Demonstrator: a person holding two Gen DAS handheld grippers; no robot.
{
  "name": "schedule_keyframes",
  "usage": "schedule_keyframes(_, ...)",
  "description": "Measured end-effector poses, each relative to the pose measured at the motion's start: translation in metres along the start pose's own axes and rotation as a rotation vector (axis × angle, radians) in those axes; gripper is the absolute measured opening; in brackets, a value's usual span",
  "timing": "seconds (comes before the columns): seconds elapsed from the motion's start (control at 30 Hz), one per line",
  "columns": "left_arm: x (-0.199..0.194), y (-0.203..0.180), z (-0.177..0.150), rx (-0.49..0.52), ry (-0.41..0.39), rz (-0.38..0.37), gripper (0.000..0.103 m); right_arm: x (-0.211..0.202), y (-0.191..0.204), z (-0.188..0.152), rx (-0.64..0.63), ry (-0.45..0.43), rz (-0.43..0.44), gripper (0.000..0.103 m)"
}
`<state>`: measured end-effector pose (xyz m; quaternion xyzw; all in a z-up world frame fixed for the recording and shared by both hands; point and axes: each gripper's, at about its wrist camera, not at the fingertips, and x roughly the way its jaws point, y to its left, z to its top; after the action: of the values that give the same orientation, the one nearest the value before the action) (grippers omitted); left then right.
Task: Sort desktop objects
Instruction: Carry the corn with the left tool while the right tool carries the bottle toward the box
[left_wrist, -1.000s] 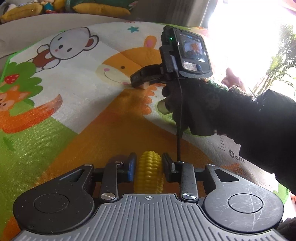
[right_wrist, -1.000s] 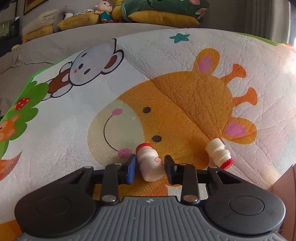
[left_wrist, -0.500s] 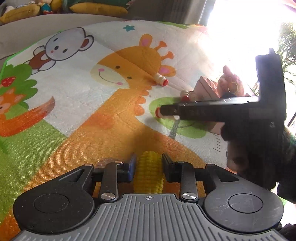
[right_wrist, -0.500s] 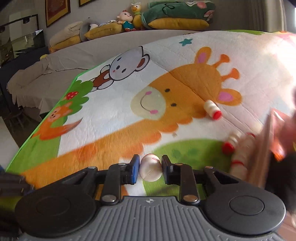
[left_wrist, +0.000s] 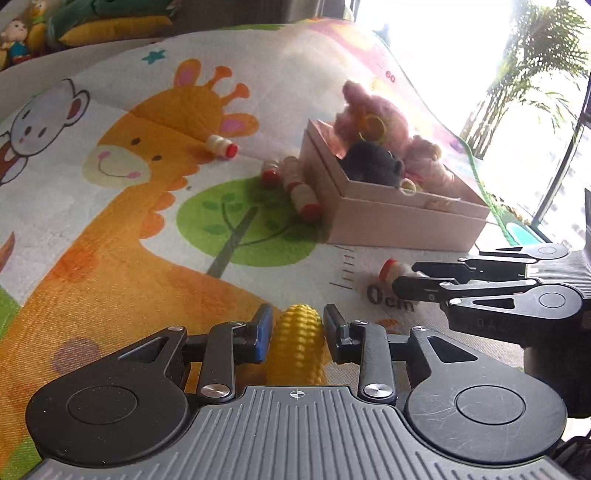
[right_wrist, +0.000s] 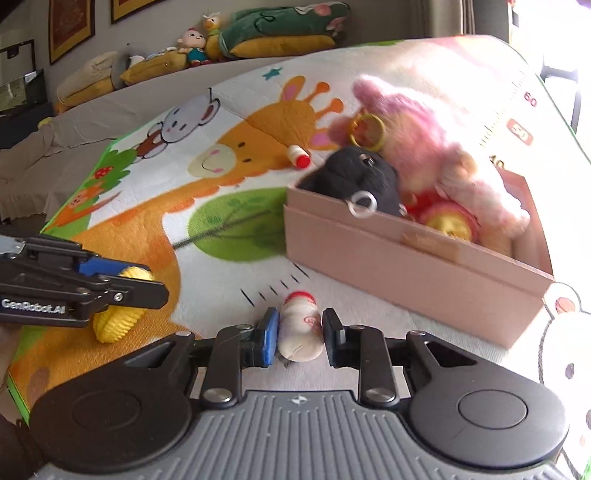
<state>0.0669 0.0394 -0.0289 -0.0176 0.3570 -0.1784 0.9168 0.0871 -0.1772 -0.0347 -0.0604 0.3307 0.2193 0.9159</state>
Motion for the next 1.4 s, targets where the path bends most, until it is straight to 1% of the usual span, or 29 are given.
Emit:
schedule_keyframes(0.13, 0.007, -0.009, -0.005, 0.021, 0.018, 0.018, 0.038, -0.002, -0.002, -0.012, -0.009, -0.009, -0.008, 0.027)
schedule_keyframes(0.2, 0.007, -0.011, -0.005, 0.033, 0.018, 0.027, 0.041, -0.003, -0.003, -0.015, -0.014, -0.021, -0.012, 0.037)
schedule_keyframes(0.23, 0.006, -0.012, -0.005, 0.037, 0.019, 0.028, 0.047, -0.003, -0.003, -0.015, -0.013, -0.026, -0.014, 0.043)
schedule_keyframes(0.27, 0.006, -0.013, -0.006, 0.043, 0.020, 0.030, 0.052, -0.003, -0.004, -0.015, -0.009, -0.029, -0.013, 0.044)
schedule_keyframes(0.33, 0.005, -0.016, -0.007, 0.057, 0.023, 0.034, 0.053, -0.002, -0.005, -0.014, -0.005, -0.035, -0.012, 0.044)
schedule_keyframes(0.53, 0.002, -0.017, -0.010, 0.065, 0.021, 0.046, 0.053, 0.005, -0.003, -0.009, -0.008, -0.038, -0.002, 0.044)
schedule_keyframes(0.57, 0.002, -0.017, -0.010, 0.067, 0.021, 0.046, 0.050, 0.006, -0.002, -0.009, -0.014, -0.036, -0.002, 0.042)
schedule_keyframes(0.6, 0.001, -0.018, -0.011, 0.072, 0.021, 0.046, 0.049, 0.007, -0.001, -0.009, -0.018, -0.034, -0.001, 0.040)
schedule_keyframes(0.63, 0.001, -0.018, -0.012, 0.077, 0.021, 0.046, 0.048, 0.007, -0.001, -0.010, -0.022, -0.034, -0.001, 0.034)
schedule_keyframes(0.73, 0.000, -0.020, -0.015, 0.093, 0.018, 0.049, 0.048, 0.006, 0.001, -0.012, -0.026, -0.039, -0.001, 0.029)
schedule_keyframes(0.77, -0.001, -0.020, -0.015, 0.096, 0.017, 0.052, 0.044, 0.005, 0.001, -0.012, -0.025, -0.039, -0.001, 0.025)
schedule_keyframes(0.83, -0.001, -0.020, -0.015, 0.093, 0.018, 0.051, 0.036, 0.003, 0.000, -0.013, -0.020, -0.040, -0.002, 0.025)
schedule_keyframes(0.87, -0.002, -0.019, -0.015, 0.087, 0.020, 0.046, 0.034, 0.000, -0.001, -0.014, -0.018, -0.042, -0.003, 0.025)
schedule_keyframes(1.0, -0.003, -0.022, -0.014, 0.071, 0.029, 0.016, 0.034, -0.010, -0.006, -0.019, -0.006, -0.050, -0.007, 0.025)
schedule_keyframes(1.1, -0.004, -0.031, -0.012, 0.088, 0.025, 0.003, 0.034, -0.021, -0.014, -0.022, 0.021, -0.064, -0.018, 0.025)
schedule_keyframes(1.2, -0.004, -0.044, -0.007, 0.110, 0.013, -0.019, 0.034, -0.034, -0.023, -0.025, 0.047, -0.081, -0.030, 0.025)
schedule_keyframes(1.4, -0.001, -0.075, 0.006, 0.148, -0.002, -0.091, 0.034, -0.060, -0.039, -0.032, 0.081, -0.115, -0.057, 0.025)
